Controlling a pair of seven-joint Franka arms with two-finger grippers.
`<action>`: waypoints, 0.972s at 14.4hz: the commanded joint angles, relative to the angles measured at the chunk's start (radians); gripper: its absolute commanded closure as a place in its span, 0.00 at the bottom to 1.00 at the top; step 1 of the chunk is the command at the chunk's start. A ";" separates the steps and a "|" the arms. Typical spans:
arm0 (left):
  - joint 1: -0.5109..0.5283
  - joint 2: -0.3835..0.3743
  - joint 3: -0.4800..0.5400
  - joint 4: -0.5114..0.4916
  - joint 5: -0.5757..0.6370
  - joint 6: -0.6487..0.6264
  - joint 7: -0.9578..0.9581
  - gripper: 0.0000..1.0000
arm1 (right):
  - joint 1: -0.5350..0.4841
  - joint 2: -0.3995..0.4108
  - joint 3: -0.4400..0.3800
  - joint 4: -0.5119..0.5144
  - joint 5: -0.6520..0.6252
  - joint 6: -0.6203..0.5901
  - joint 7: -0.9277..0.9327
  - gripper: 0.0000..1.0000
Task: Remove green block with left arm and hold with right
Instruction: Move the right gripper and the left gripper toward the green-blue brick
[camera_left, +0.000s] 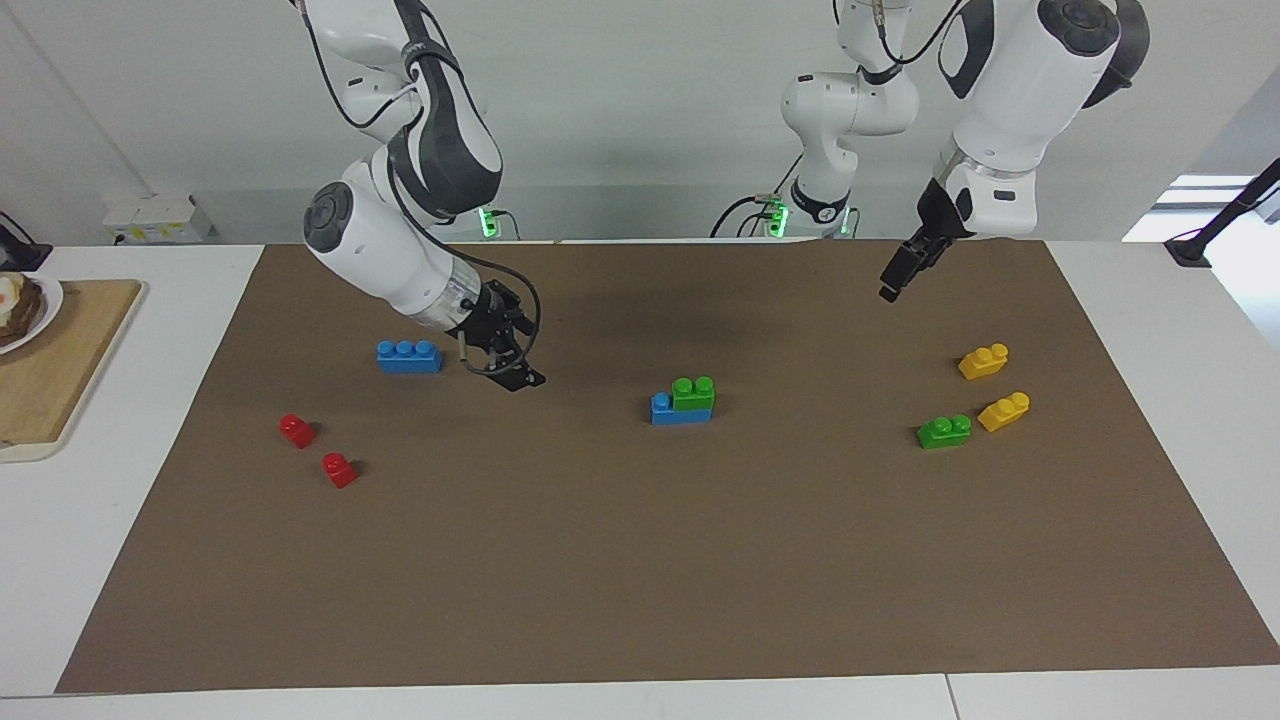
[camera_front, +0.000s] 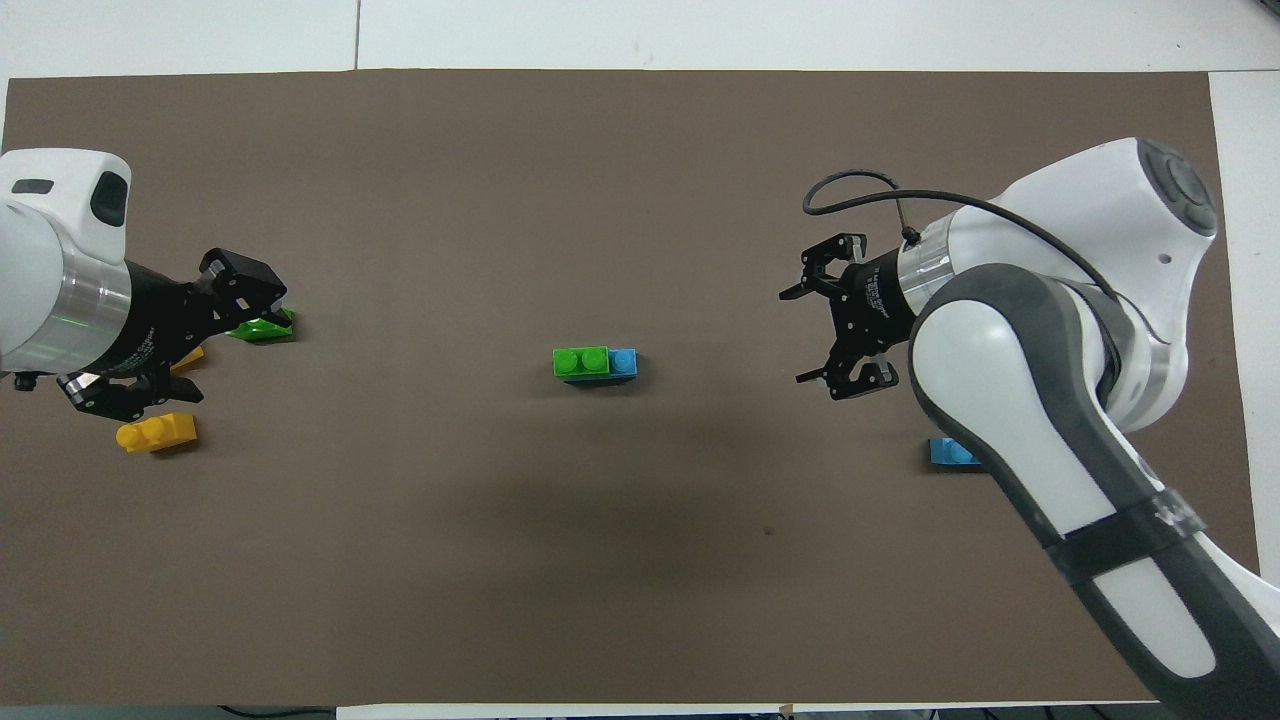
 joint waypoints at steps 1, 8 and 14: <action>-0.013 -0.026 0.006 -0.030 -0.014 0.023 -0.116 0.00 | 0.042 0.018 0.000 -0.031 0.019 0.085 0.030 0.07; -0.075 -0.022 0.001 -0.030 -0.014 0.024 -0.513 0.00 | 0.144 0.050 0.000 -0.100 0.097 0.288 0.056 0.07; -0.131 -0.022 0.000 -0.028 -0.014 0.000 -0.612 0.00 | 0.203 0.091 0.000 -0.096 0.122 0.354 0.094 0.07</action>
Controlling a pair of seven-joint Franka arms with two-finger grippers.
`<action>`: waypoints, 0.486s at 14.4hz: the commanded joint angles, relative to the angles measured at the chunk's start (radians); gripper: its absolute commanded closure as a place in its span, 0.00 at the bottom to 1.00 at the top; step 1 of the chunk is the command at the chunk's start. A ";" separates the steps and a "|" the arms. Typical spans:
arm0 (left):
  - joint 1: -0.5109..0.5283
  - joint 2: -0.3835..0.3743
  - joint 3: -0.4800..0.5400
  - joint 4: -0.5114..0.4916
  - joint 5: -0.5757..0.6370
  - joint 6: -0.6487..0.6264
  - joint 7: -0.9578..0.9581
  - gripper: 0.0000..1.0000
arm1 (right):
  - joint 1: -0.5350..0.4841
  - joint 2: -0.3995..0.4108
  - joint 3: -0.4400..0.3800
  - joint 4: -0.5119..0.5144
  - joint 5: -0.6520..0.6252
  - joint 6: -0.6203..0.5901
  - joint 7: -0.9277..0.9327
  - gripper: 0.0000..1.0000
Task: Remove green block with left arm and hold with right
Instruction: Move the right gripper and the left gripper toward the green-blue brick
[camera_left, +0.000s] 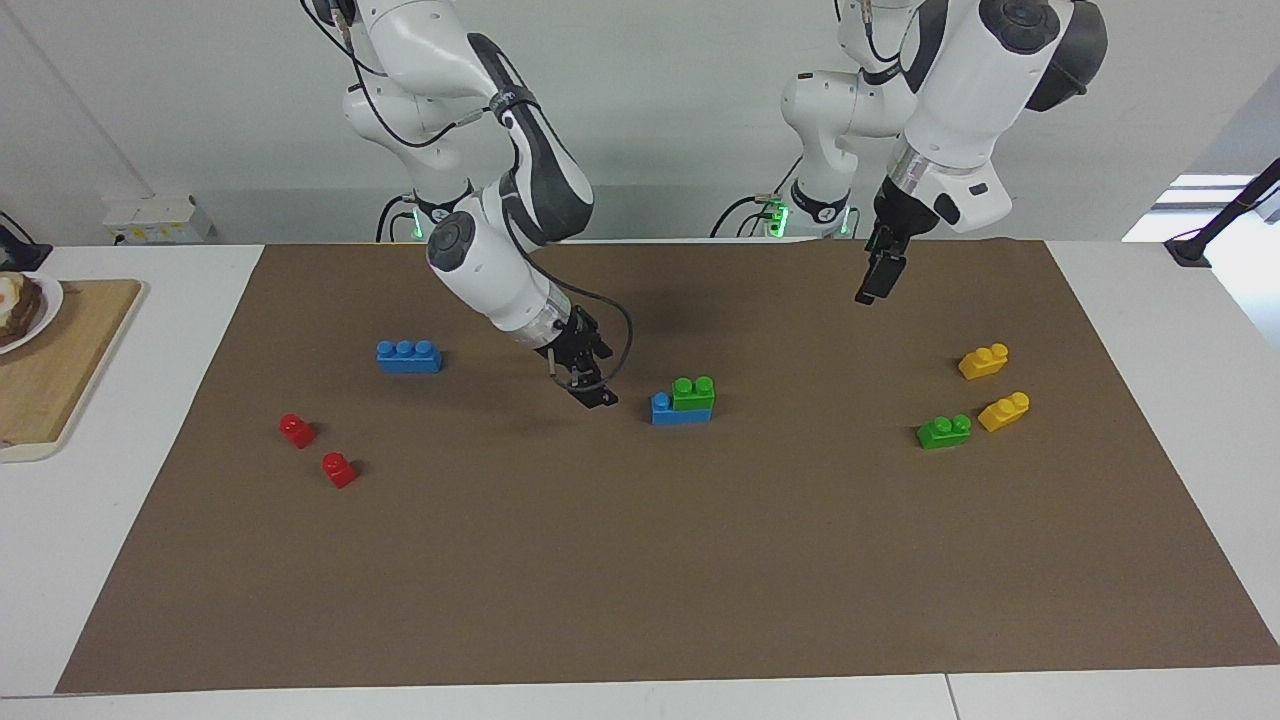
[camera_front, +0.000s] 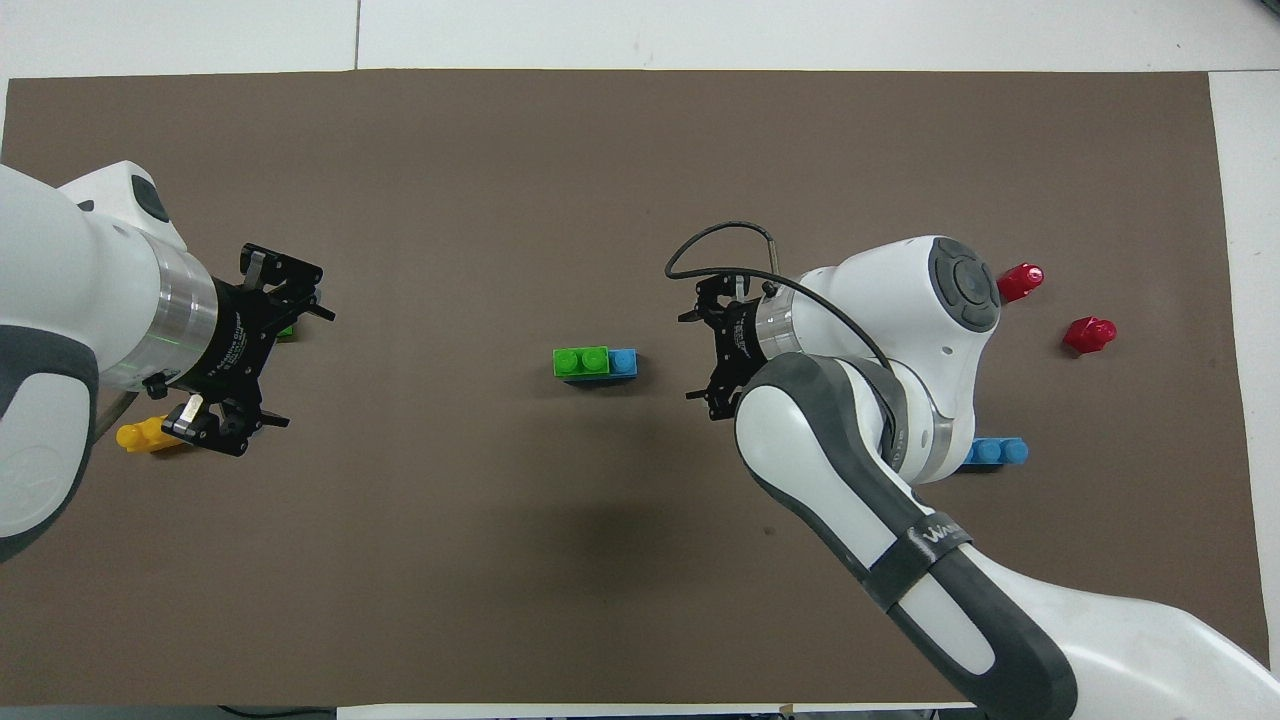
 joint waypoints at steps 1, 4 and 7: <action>-0.051 -0.022 0.008 -0.024 -0.008 -0.003 -0.060 0.00 | 0.017 0.015 0.000 -0.003 0.044 0.031 0.017 0.07; -0.061 -0.023 0.007 -0.027 -0.010 -0.006 -0.145 0.00 | 0.050 0.039 0.000 -0.001 0.046 0.081 0.026 0.07; -0.070 -0.032 0.004 -0.066 -0.031 0.010 -0.255 0.00 | 0.064 0.067 0.001 0.000 0.046 0.124 0.026 0.07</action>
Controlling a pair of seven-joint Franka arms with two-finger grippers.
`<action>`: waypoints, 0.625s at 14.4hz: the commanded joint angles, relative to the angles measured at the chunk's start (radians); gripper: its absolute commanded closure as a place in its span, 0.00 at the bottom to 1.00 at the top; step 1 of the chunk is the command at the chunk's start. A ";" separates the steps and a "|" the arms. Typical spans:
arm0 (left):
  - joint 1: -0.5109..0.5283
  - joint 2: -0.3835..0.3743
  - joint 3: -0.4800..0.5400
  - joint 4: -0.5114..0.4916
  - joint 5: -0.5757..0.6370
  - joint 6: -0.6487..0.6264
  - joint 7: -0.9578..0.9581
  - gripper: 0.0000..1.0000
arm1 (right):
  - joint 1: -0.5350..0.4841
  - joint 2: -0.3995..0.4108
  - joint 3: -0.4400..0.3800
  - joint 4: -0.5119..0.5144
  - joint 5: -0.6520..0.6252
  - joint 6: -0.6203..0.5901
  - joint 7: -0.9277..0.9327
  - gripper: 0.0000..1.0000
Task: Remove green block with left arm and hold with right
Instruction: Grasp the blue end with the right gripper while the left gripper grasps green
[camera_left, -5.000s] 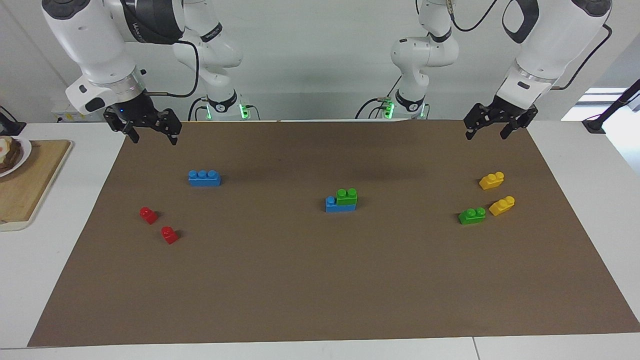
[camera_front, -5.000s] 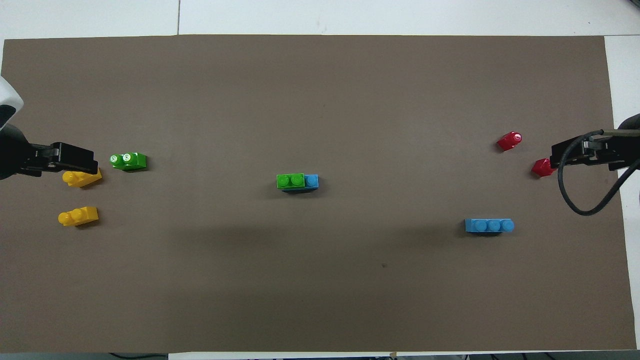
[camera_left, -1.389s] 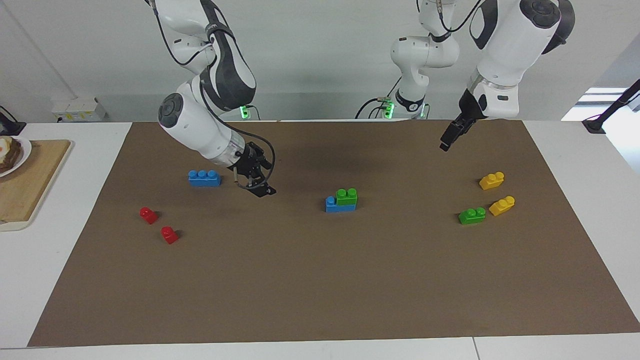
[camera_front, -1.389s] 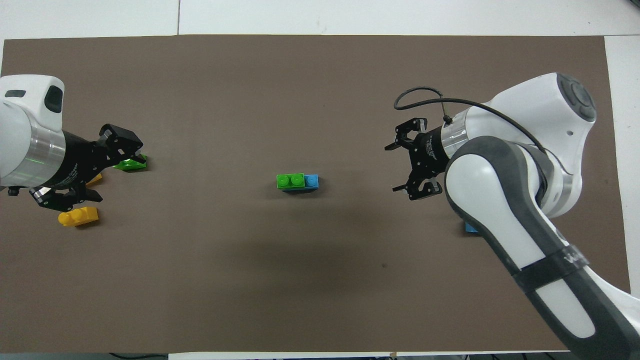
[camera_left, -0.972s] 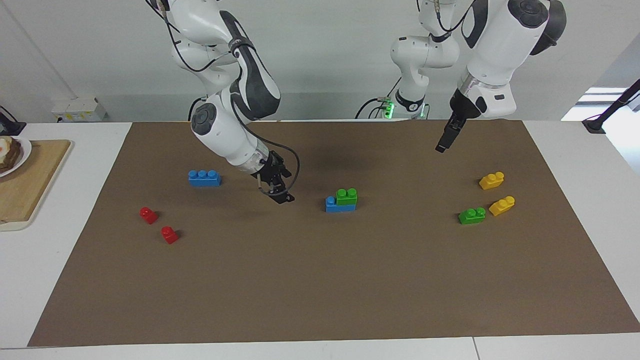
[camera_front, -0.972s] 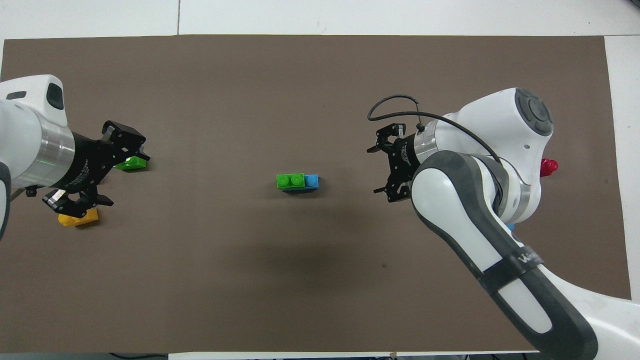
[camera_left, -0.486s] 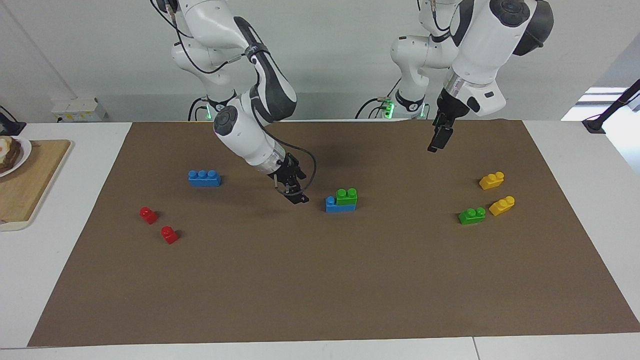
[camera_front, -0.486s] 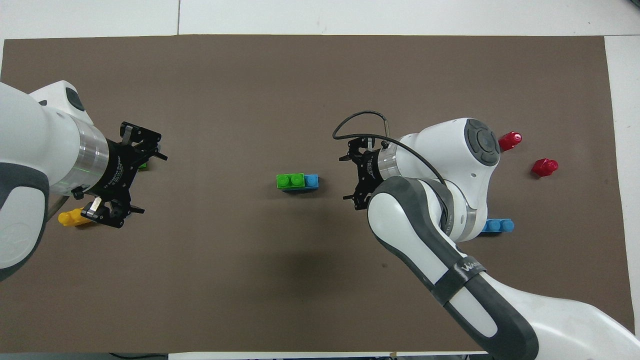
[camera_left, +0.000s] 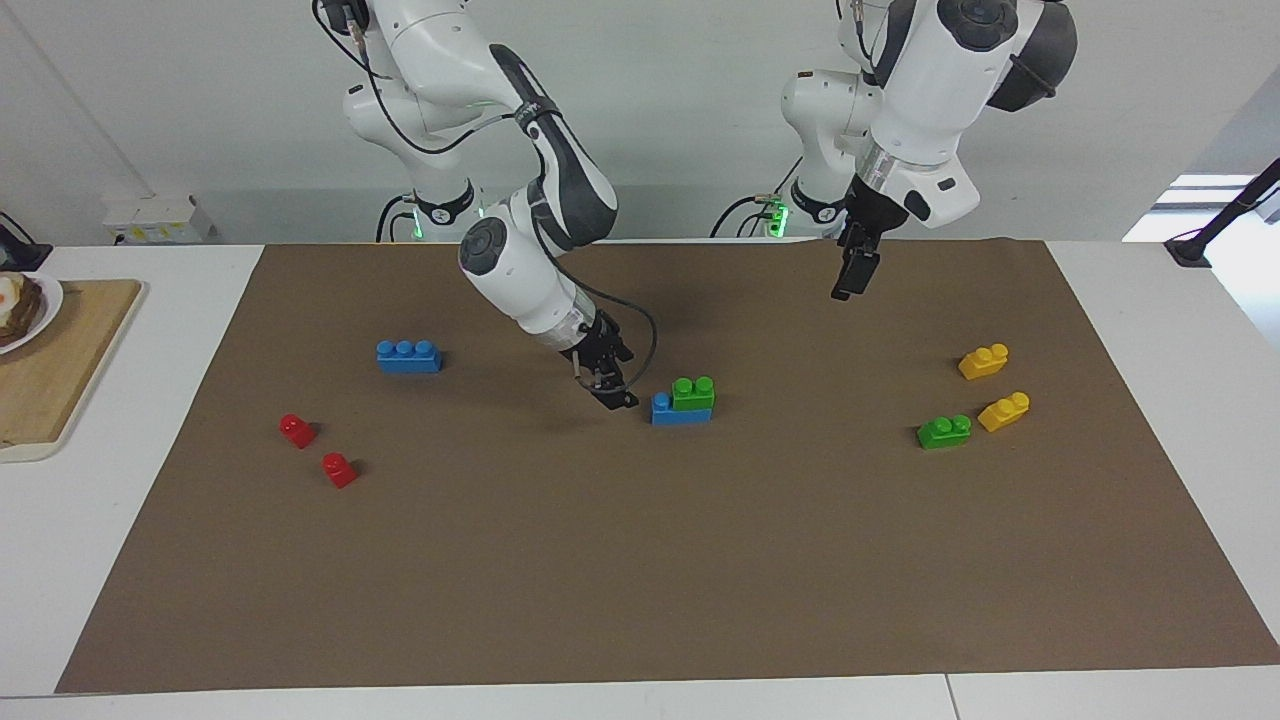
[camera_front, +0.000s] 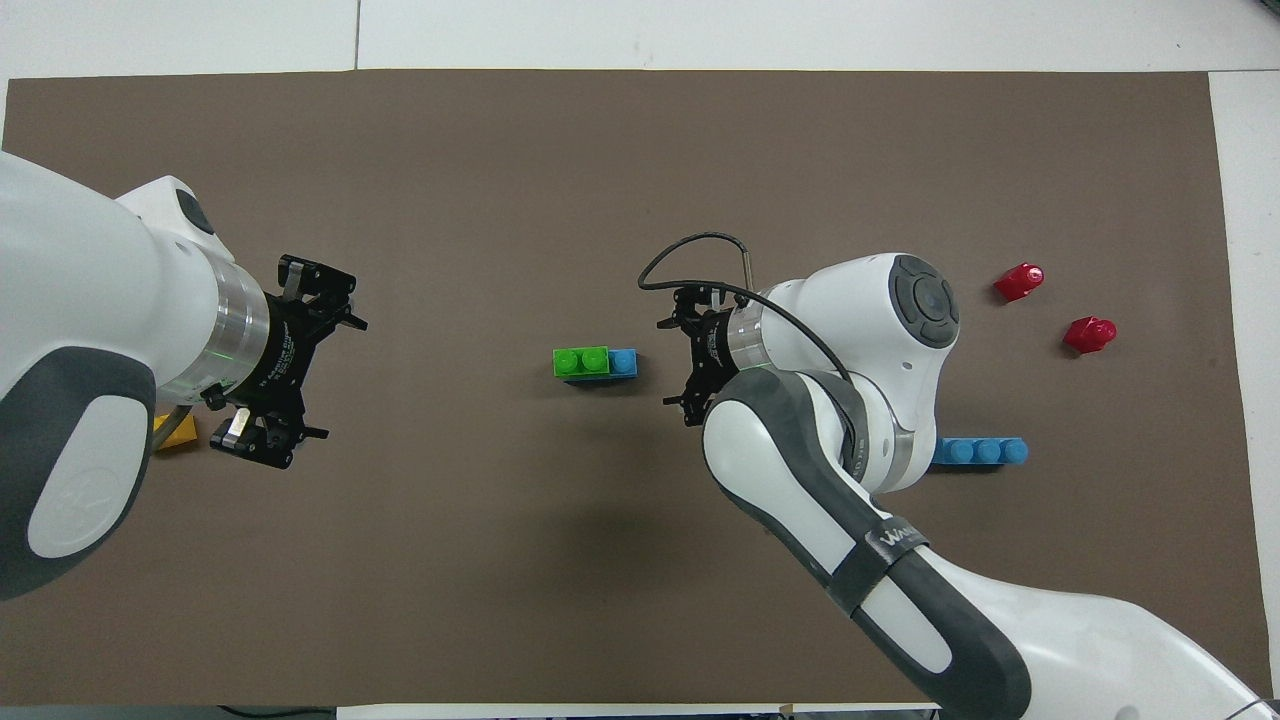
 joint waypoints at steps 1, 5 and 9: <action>-0.064 -0.037 0.003 -0.081 -0.023 0.020 -0.131 0.00 | 0.030 0.033 0.001 0.002 0.037 0.056 0.006 0.07; -0.139 -0.070 0.000 -0.196 -0.029 0.115 -0.352 0.00 | 0.043 0.048 0.001 0.004 0.057 0.097 0.006 0.07; -0.167 -0.044 0.003 -0.219 -0.027 0.166 -0.429 0.00 | 0.049 0.079 0.001 0.016 0.055 0.137 0.005 0.07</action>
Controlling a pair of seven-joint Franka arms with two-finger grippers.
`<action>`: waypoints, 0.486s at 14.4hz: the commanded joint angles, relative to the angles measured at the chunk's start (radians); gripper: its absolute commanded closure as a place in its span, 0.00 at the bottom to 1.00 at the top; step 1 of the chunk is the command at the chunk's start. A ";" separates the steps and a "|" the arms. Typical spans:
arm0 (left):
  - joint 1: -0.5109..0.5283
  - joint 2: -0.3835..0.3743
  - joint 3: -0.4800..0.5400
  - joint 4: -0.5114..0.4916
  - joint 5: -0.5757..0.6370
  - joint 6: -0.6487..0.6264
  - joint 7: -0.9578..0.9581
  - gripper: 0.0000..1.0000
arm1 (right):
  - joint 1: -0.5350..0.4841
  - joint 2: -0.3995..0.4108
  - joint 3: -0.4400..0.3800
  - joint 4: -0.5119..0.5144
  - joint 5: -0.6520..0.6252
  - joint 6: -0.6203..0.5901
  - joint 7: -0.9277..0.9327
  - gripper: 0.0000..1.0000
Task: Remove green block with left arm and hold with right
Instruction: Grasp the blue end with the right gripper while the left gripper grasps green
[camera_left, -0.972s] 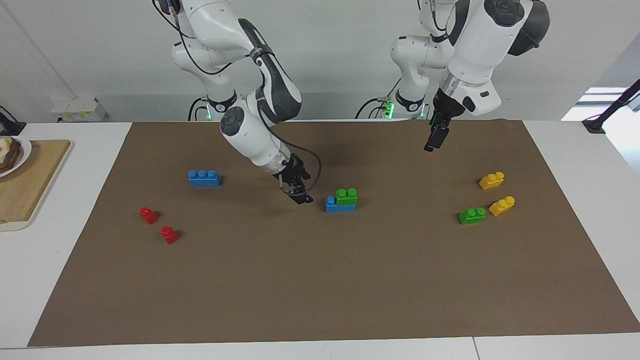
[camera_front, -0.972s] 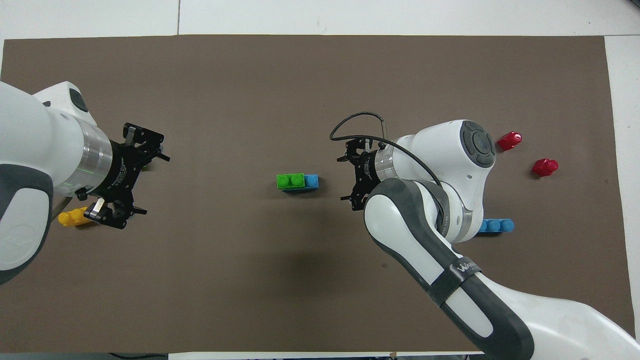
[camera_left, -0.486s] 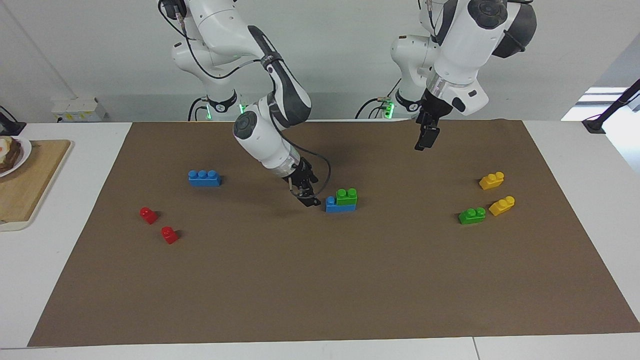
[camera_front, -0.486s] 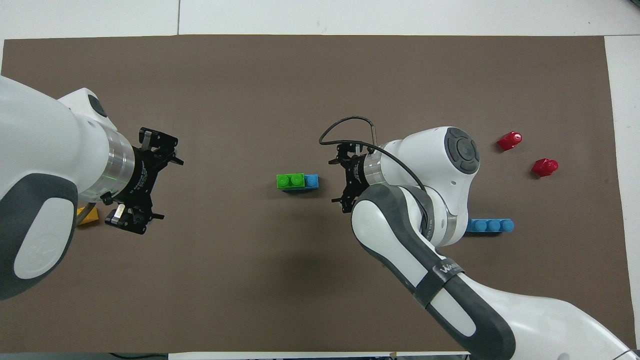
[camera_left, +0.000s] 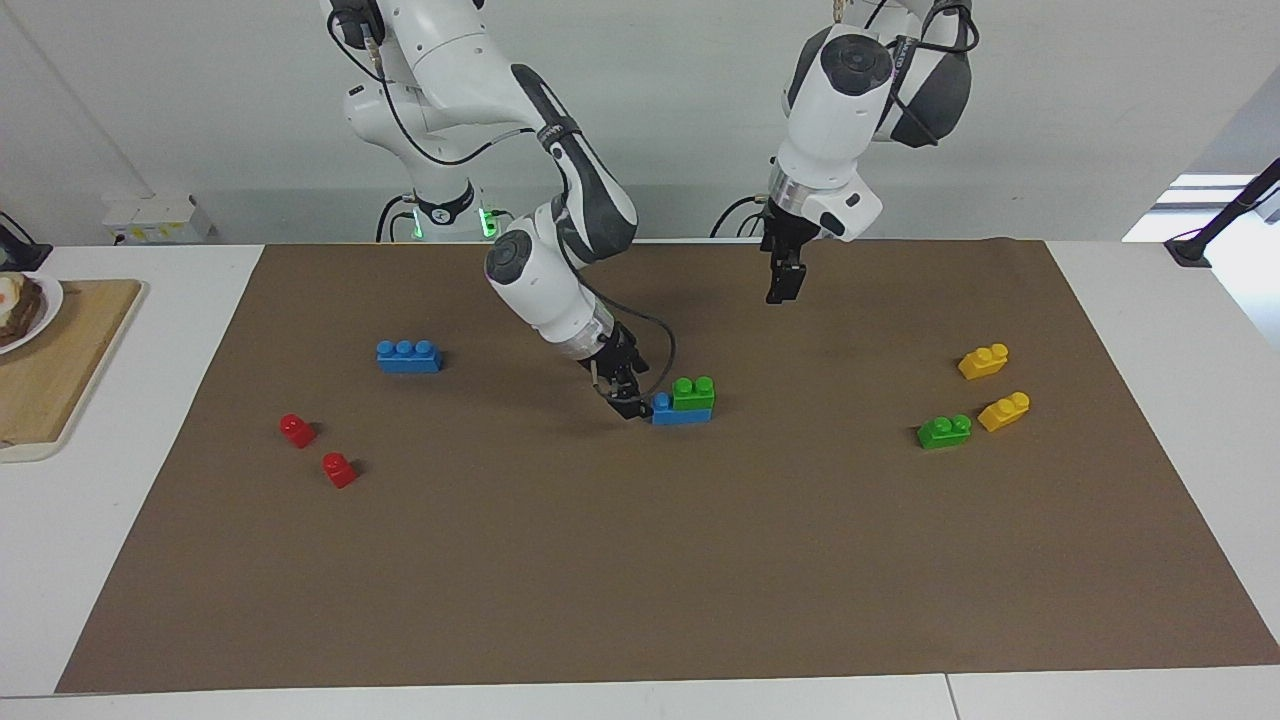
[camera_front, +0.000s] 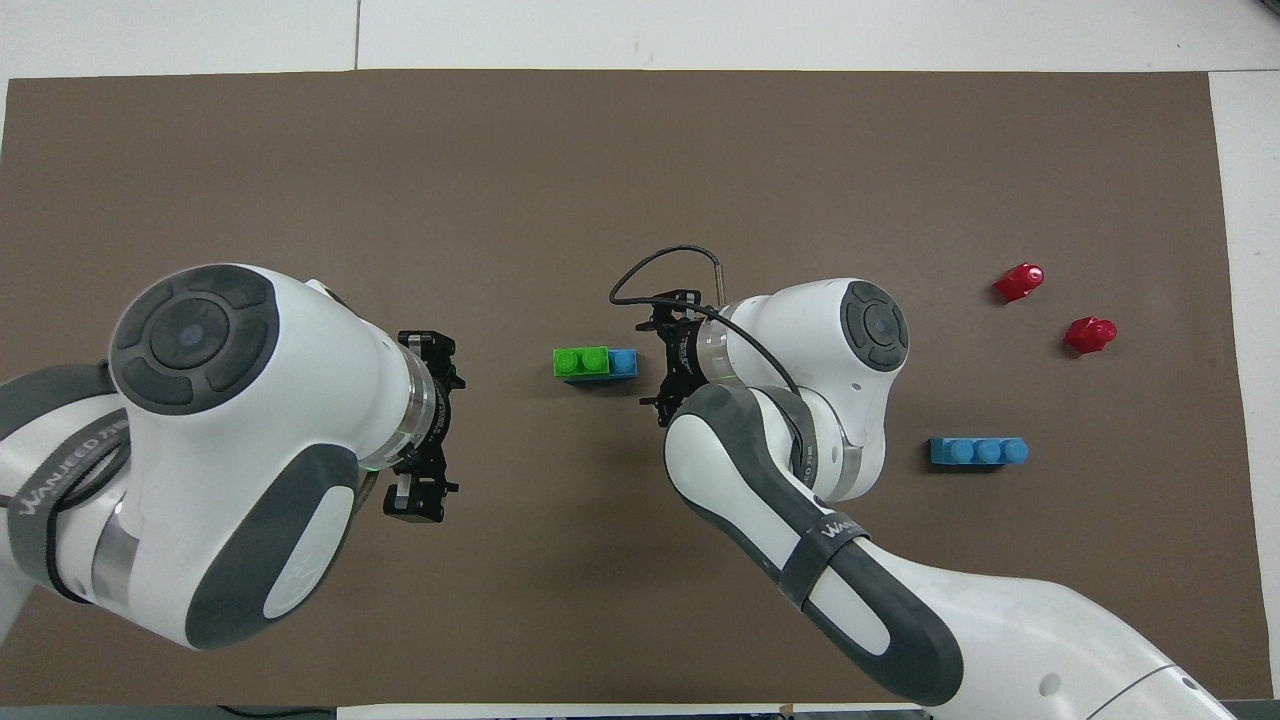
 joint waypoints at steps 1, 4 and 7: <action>-0.011 -0.022 0.015 -0.034 -0.009 0.025 -0.043 0.00 | 0.020 0.032 0.001 0.015 0.026 0.052 0.005 0.06; -0.010 0.028 0.014 -0.021 -0.012 0.137 -0.107 0.00 | 0.026 0.049 0.001 0.016 0.027 0.080 0.005 0.06; -0.040 0.137 0.014 0.044 -0.012 0.165 -0.159 0.00 | 0.045 0.057 0.001 0.016 0.035 0.083 0.006 0.06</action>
